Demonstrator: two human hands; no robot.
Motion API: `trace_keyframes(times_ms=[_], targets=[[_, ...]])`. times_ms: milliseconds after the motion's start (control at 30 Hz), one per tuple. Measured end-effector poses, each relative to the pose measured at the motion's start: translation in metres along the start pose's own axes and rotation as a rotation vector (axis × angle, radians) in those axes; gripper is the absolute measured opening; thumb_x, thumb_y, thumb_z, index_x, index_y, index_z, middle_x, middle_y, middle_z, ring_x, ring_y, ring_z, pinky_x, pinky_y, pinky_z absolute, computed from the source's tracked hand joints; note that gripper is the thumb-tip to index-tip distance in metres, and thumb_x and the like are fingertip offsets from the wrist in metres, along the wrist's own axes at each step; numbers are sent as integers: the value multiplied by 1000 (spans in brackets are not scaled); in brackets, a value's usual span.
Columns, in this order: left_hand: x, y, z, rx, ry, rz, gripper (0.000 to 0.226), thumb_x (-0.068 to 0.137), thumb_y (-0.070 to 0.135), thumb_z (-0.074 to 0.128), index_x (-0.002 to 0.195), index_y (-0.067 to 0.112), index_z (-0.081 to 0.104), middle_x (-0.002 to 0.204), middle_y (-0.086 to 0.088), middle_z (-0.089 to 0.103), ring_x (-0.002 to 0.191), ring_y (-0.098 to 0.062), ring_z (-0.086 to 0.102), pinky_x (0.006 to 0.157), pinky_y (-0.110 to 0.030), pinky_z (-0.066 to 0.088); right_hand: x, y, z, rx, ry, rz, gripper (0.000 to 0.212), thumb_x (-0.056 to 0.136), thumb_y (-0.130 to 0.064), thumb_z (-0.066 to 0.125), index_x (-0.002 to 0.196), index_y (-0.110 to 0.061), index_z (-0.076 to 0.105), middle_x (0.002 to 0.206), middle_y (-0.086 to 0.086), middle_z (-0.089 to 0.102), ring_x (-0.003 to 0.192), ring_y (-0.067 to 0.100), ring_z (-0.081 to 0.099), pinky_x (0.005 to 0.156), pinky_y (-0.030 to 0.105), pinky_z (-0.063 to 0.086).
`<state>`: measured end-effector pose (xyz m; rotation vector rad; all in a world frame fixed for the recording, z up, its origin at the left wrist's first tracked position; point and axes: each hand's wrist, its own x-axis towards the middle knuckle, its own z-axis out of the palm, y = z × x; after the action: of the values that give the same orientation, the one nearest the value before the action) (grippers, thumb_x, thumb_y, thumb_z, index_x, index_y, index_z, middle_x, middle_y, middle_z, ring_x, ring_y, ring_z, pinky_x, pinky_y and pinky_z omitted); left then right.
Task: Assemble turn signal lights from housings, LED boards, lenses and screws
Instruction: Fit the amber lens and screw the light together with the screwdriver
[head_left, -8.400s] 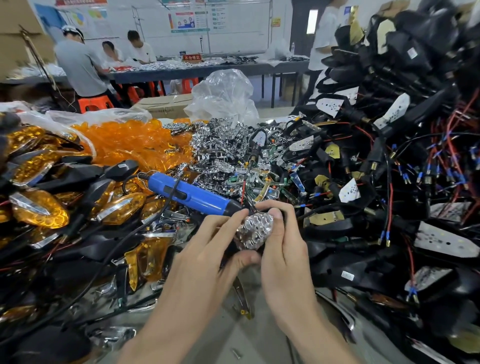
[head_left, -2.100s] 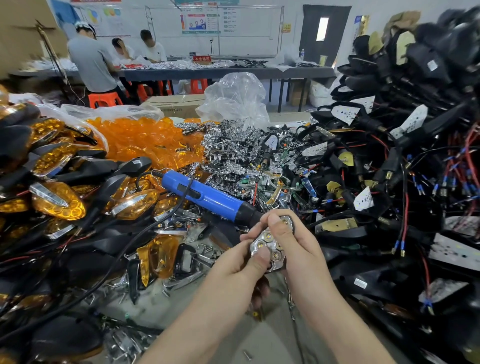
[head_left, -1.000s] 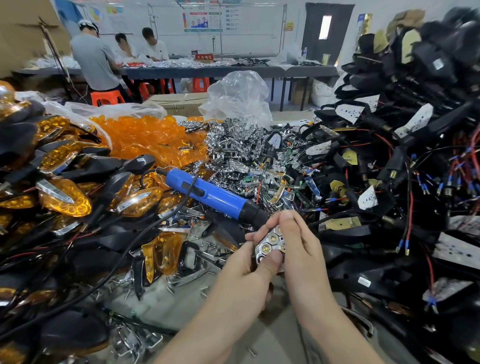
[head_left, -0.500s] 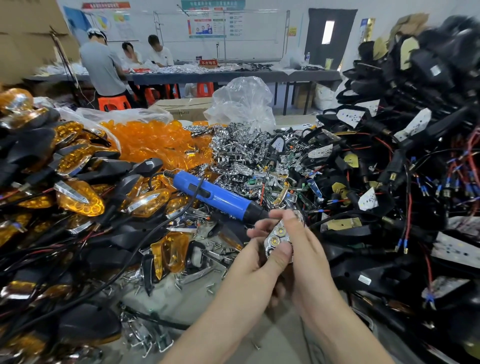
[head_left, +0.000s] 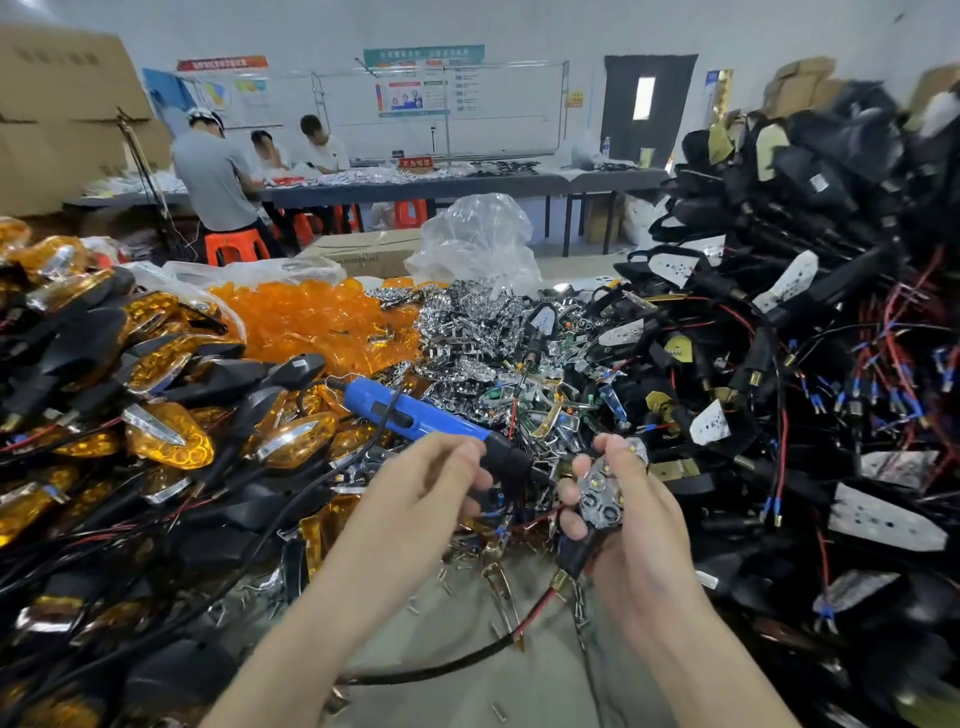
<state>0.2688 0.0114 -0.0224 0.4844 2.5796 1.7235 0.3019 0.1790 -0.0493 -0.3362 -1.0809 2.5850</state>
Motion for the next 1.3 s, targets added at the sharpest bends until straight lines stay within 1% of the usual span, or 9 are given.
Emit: trace_keyframes(times_ms=[100,267,467,733,867,967,1100,1200,1300], targets=[[29,5,-7,128,51,26,11,102,34,50,104,37,61,90,13,70,74,2,67,53,-12,49,2,3,1,-2,-16,12,15,102,-23,58,96,-10,60,72,4,59,53,16,52,40,25,38],[98,6,-16,460,130,75,22,103,29,48,122,22,57,100,15,61,84,3,56,62,-14,40,7,5,1,-11,-18,23,14,103,-23,57,96,-11,57,71,4,59,54,16,53,41,25,40],[164,-1,-25,840,49,45,32,101,23,47,129,8,55,117,-7,64,97,-22,59,86,-39,54,16,9,1,-48,-76,30,23,94,-31,63,100,-10,59,72,4,61,56,16,56,43,26,42],[216,-18,-68,1009,14,-227,31,97,9,46,124,0,56,119,-18,63,99,-31,57,86,-41,50,32,11,8,41,-128,97,38,73,-36,73,102,-12,64,73,8,63,55,20,59,42,28,44],[232,-26,-78,1057,-31,-228,38,98,5,42,135,2,53,124,-19,61,108,-35,60,89,-41,51,52,11,25,56,-166,108,23,89,-32,68,100,-13,63,75,6,63,59,19,60,44,28,45],[244,-30,-78,1090,-148,-185,55,98,-2,39,151,11,36,147,-17,47,124,-35,54,92,-38,48,64,16,32,90,-186,151,16,99,-29,60,101,-13,61,74,5,62,59,19,59,45,28,43],[257,-41,-77,1235,-325,-120,74,94,-9,39,158,23,22,164,-11,21,148,-32,27,119,-44,29,71,17,34,120,-218,169,31,80,-34,69,102,-14,62,76,5,62,60,19,59,46,27,44],[262,-49,-74,1262,-382,-151,76,90,-10,41,154,30,31,160,-7,32,143,-30,37,113,-45,37,75,16,31,144,-223,180,25,84,-31,67,100,-13,61,76,5,61,60,19,58,46,27,45],[264,-53,-75,1365,-295,-89,56,92,-2,49,139,28,46,134,-5,57,113,-26,58,89,-40,52,77,16,28,159,-209,184,14,97,-27,60,99,-14,61,76,5,61,60,19,58,46,27,45]])
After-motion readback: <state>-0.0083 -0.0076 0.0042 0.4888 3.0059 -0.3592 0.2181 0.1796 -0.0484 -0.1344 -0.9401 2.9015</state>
